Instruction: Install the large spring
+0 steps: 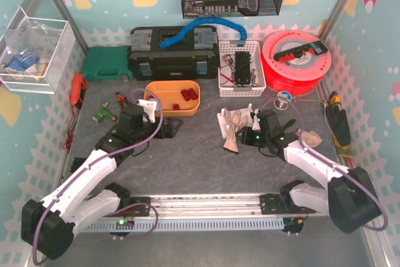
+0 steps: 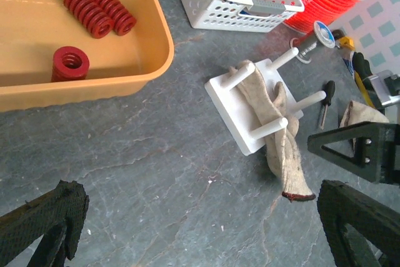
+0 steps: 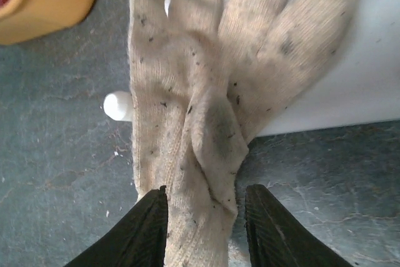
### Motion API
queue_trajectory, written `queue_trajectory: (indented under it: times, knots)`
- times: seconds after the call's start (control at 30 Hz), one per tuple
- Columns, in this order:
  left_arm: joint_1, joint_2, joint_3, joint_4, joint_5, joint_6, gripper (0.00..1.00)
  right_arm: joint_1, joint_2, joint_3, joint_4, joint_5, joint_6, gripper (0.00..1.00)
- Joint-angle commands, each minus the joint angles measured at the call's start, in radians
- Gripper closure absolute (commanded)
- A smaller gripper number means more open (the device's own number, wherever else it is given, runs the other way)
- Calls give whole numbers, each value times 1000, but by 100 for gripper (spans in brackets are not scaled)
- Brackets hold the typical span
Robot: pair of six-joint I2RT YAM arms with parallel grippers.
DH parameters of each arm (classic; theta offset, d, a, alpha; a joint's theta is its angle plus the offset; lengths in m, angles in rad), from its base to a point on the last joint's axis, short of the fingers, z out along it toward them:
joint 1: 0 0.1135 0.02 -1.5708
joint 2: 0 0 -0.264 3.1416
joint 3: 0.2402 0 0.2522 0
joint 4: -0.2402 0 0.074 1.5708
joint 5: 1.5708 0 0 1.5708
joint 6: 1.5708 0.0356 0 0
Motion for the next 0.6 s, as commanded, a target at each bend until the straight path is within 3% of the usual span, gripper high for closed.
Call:
queue_trajectory:
  times: [0.0,0.33,0.57]
  knots:
    - [-4,-3,26,-4,-24,-3,1,33,64,0,74,-12,21,62]
    - [-4,-5,21,-4,-31,7,1,49,139,10,105,-10,5,64]
    - [-4,-7,21,-5,-34,10,1,50,147,0,134,-28,2,71]
